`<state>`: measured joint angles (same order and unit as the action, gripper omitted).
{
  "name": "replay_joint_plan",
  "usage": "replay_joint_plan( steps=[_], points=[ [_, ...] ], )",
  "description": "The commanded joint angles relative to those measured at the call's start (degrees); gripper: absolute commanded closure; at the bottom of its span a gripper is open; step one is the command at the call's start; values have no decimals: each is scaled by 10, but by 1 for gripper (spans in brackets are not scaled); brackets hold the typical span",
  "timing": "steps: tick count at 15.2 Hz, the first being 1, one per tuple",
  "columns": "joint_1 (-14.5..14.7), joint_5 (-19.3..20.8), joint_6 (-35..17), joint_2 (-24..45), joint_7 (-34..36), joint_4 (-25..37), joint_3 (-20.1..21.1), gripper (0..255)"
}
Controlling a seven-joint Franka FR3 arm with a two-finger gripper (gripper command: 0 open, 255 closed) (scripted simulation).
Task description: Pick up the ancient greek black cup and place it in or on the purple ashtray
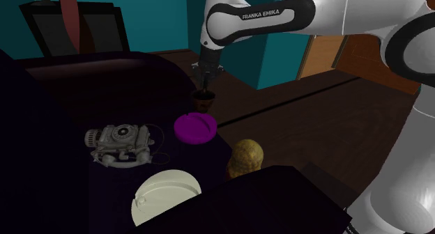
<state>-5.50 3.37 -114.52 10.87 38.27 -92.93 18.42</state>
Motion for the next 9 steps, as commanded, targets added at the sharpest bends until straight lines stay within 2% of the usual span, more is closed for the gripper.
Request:
replay_joint_plan(
  steps=[1, 4, 6, 9],
  points=[
    [-1, 10, 23, 42, -8, 64, -5, 255],
    [4, 27, 65, 117, -18, 179, -12, 255],
    [12, 39, 105, 180, -27, 280, -18, 255],
    [9, 38, 78, 175, -27, 248, -19, 255]
  ],
)
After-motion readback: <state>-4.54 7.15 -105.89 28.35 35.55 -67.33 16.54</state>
